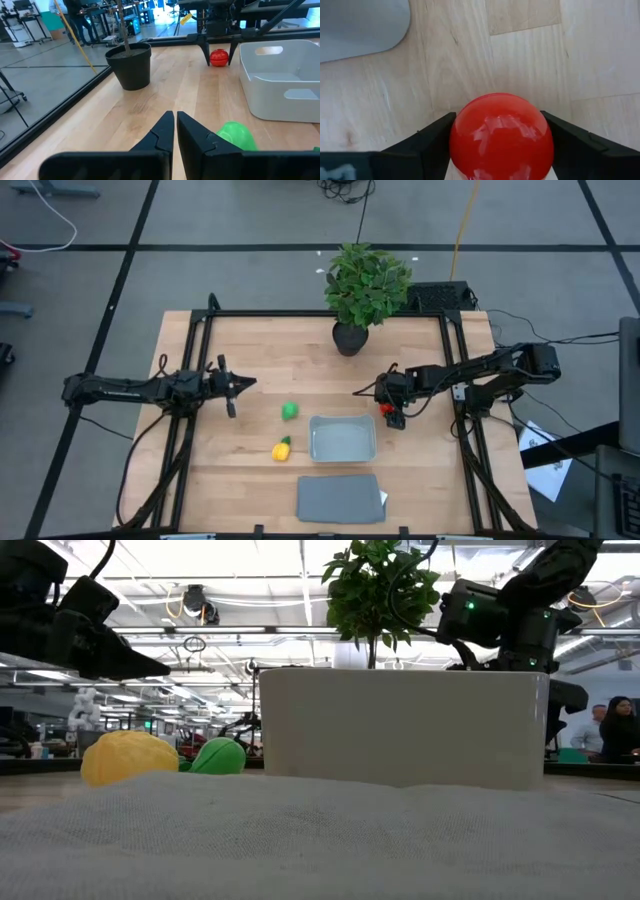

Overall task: Pick and placing Produce into tupperware
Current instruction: Put the tomato into the gray bin

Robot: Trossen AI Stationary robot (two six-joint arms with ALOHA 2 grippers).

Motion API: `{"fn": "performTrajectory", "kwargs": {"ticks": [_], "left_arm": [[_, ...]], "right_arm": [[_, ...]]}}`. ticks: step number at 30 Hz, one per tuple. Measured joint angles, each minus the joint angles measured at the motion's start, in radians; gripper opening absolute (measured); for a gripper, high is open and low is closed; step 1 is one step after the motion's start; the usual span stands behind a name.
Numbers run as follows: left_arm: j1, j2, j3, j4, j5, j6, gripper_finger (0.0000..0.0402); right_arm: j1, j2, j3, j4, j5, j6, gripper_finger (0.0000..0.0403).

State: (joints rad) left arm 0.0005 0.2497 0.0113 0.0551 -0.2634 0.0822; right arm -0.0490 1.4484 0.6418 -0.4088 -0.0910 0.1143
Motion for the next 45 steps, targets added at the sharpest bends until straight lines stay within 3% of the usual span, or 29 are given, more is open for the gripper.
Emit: {"fn": "performTrajectory", "kwargs": {"ticks": [11, 45], "left_arm": [[0.0, 0.0, 0.0, 0.0, 0.0, -0.001, 0.0026], [0.0, 0.0, 0.0, 0.0, 0.0, -0.009, 0.0026]], "right_arm": [[0.003, 0.004, 0.082, -0.11, -0.045, -0.02, 0.026], [-0.036, -0.001, 0.342, -0.302, -0.011, -0.178, 0.026]]}}
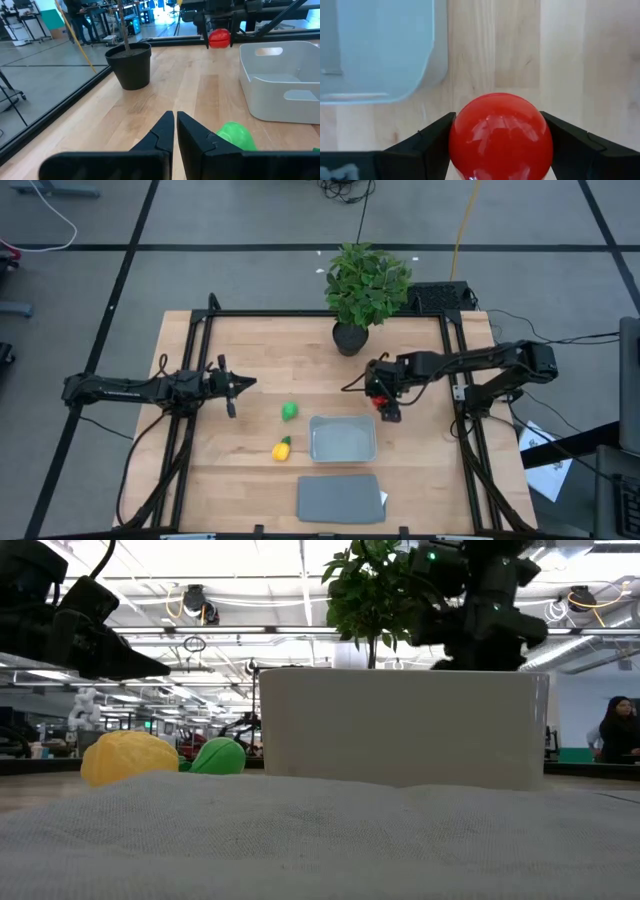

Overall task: Pick and placing Produce into tupperware
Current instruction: Put the tomato into the gray bin

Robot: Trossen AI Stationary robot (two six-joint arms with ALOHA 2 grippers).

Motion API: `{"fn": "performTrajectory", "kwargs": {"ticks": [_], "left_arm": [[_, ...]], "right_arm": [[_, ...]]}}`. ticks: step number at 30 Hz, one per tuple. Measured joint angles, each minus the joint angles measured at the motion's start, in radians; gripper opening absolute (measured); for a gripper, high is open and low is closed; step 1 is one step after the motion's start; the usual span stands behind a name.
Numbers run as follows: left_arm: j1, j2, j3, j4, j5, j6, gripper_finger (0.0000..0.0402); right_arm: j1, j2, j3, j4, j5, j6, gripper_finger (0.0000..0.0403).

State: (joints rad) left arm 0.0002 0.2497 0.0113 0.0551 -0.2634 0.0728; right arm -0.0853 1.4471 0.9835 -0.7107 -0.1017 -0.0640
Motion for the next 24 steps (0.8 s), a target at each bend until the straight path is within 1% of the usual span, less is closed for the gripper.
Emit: {"fn": "performTrajectory", "kwargs": {"ticks": [13, 18, 24], "left_arm": [[0.0, 0.0, 0.0, 0.0, 0.0, 0.0, 0.0026], [0.0, 0.0, 0.0, 0.001, 0.0, 0.0, 0.0026], [0.0, 0.0, 0.0, 0.001, 0.0, 0.001, 0.0026]], "right_arm": [[0.0, 0.0, 0.134, -0.036, 0.0, -0.058, 0.026], [0.003, 0.002, 0.179, -0.032, 0.0, -0.061, 0.0253], [0.041, 0.035, 0.221, -0.003, 0.0, -0.069, 0.0253]]}}
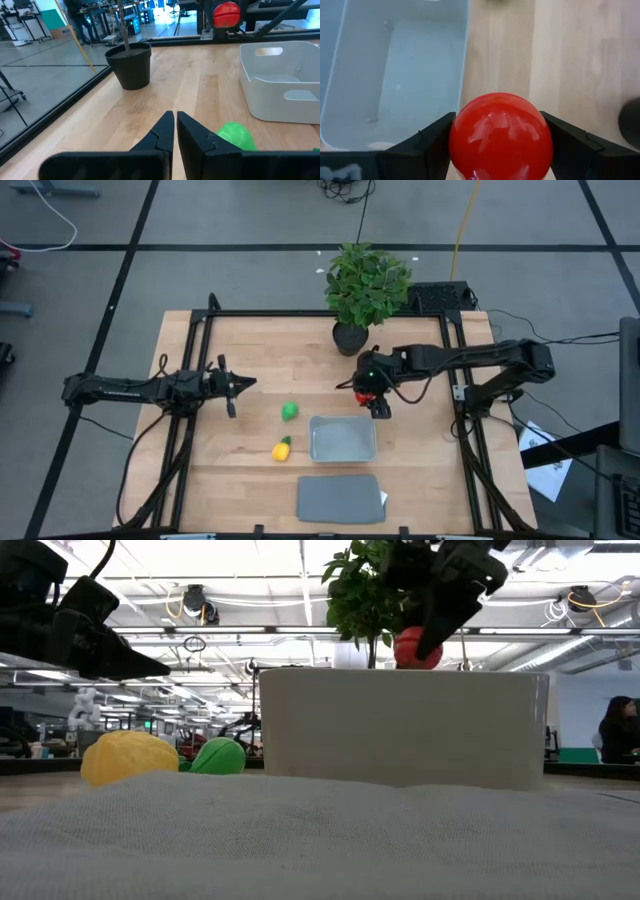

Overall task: Pick and placing Produce into tupperware
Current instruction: Put the tomato into the gray bin

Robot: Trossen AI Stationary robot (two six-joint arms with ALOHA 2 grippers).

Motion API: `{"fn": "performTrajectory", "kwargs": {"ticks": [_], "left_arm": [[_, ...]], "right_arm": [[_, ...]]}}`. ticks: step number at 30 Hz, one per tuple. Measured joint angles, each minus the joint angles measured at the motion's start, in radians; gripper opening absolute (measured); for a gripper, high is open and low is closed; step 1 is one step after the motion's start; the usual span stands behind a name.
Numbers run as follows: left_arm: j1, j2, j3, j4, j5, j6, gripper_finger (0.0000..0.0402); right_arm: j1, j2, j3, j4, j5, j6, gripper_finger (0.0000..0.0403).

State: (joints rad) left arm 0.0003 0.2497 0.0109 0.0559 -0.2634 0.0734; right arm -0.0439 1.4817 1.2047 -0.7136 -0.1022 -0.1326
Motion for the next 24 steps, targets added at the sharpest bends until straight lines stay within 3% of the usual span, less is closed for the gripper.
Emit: {"fn": "performTrajectory", "kwargs": {"ticks": [9, 24], "left_arm": [[0.0, 0.0, 0.0, 0.0, 0.0, 0.0, 0.0026], [0.0, 0.0, -0.001, 0.005, 0.001, -0.007, 0.0026]], "right_arm": [[0.074, 0.064, 0.016, 0.061, -0.003, 0.015, 0.0253], [0.131, 0.17, 0.017, 0.312, -0.025, 0.11, 0.0253]]}}
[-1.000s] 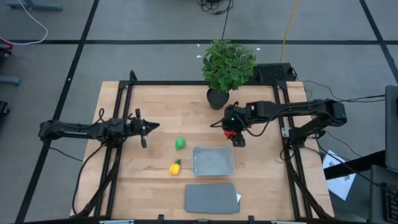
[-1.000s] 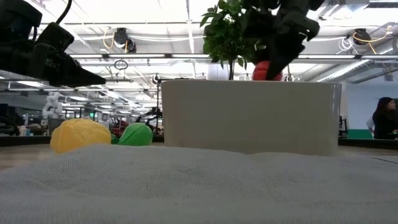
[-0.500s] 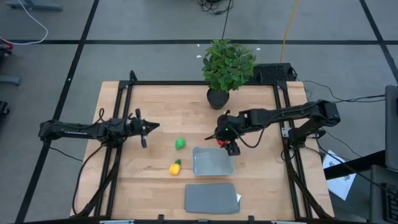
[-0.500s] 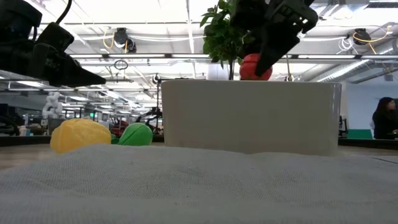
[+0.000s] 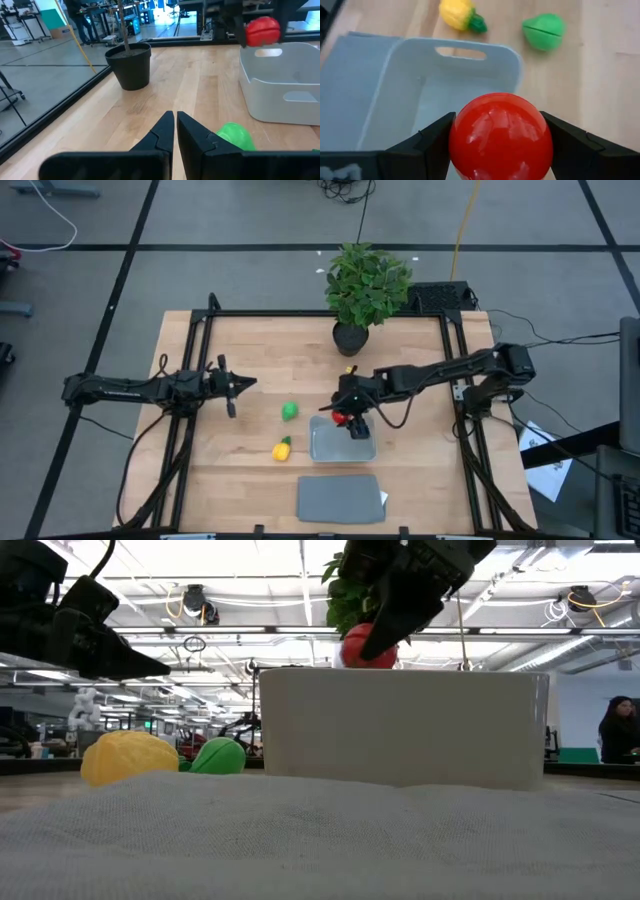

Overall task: Pick and placing Produce into tupperware
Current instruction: Put the tomato into the gray bin

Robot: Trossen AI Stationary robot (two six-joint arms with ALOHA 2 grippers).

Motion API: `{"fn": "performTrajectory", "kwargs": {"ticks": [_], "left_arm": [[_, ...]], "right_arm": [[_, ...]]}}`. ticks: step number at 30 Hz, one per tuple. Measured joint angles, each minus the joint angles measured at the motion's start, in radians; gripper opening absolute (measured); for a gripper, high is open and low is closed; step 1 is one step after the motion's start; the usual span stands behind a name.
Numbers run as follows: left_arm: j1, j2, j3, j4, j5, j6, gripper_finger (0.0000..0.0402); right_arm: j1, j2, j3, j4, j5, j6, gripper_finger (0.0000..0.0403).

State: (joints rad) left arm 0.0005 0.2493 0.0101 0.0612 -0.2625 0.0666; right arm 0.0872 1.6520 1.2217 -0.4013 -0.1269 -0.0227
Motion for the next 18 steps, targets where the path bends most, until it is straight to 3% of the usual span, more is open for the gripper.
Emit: {"fn": "performTrajectory", "kwargs": {"ticks": [18], "left_arm": [[0.0, 0.0, 0.0, 0.0, 0.003, -0.001, 0.0026]], "right_arm": [[0.065, 0.157, -0.002, 0.108, -0.033, -0.073, 0.0254]]}}
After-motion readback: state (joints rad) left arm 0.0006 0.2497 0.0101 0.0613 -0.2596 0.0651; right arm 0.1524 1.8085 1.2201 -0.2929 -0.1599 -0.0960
